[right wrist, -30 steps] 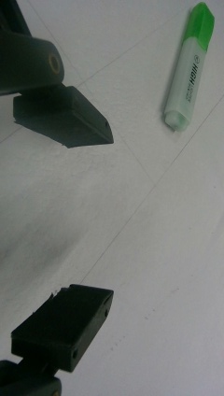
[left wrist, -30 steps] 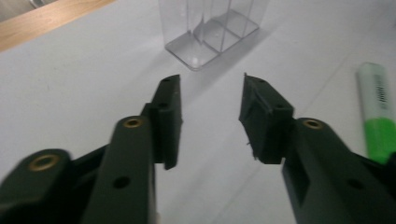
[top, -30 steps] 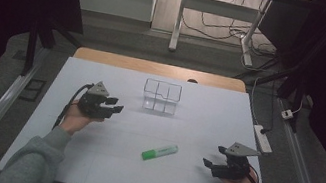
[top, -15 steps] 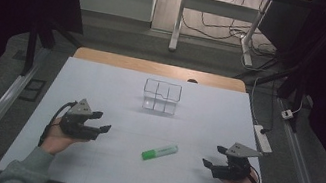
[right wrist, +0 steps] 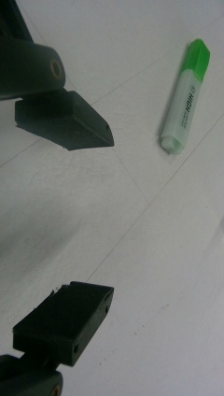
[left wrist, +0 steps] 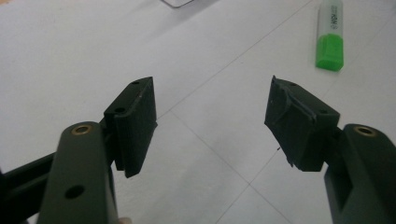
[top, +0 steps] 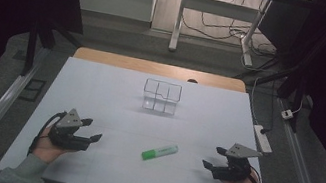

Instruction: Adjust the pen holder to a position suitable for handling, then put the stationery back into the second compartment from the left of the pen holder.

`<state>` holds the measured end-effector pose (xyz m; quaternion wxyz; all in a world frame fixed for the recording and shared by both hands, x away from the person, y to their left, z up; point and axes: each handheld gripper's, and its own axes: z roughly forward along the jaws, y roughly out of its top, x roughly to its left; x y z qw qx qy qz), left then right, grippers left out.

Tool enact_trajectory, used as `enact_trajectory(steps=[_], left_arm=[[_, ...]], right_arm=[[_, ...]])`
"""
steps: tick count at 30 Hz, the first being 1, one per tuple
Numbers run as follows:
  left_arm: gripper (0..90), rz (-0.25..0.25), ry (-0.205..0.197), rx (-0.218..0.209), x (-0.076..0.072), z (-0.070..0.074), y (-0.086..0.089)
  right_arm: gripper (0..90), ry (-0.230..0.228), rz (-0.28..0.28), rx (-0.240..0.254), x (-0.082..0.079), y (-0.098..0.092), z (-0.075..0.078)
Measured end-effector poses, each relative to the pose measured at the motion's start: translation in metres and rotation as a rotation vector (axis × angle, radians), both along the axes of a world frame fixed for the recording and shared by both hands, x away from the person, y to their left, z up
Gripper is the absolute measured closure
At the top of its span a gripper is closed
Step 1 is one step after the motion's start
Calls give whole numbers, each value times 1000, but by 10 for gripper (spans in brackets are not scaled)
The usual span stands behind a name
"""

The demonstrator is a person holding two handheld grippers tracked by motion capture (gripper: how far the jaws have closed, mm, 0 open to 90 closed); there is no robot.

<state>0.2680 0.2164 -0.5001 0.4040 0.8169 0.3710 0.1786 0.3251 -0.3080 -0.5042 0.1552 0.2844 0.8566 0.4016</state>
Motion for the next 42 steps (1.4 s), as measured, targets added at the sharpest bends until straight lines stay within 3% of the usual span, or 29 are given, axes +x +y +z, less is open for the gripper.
enact_trajectory(steps=[9, 27, 34, 38, 42], left_arm=[[319, -8, -11, 24, -2, -2, 1], [305, -27, -18, 57, -5, -3, -2], [301, -29, -20, 78, -6, -4, -3], [299, -35, -21, 95, -6, -5, -5], [297, -32, -16, 109, -6, -6, -4]], right_arm=[[236, -12, 11, 4, 0, 4, 4], [262, -18, 104, 26, 2, 30, 23], [267, 9, 197, -21, 9, 54, 25], [268, 22, 230, -22, 13, 63, 26], [266, 28, 257, -57, 16, 71, 27]])
